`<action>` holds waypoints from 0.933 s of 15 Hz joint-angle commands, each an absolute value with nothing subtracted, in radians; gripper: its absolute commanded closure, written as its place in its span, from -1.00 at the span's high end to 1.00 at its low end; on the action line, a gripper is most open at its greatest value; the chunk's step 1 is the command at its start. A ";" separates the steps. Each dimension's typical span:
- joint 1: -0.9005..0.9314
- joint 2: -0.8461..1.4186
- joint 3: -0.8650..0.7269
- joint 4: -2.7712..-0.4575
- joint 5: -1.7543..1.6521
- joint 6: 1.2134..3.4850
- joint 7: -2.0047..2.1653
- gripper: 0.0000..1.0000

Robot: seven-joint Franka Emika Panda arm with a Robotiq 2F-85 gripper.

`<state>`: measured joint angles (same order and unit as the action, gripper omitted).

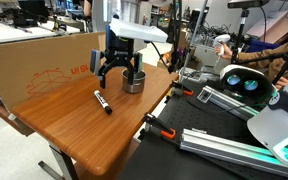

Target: Put the black marker inside the silver pot

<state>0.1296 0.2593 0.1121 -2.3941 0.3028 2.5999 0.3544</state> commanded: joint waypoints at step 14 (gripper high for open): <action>0.309 0.530 -0.039 -2.147 0.103 2.628 0.643 1.00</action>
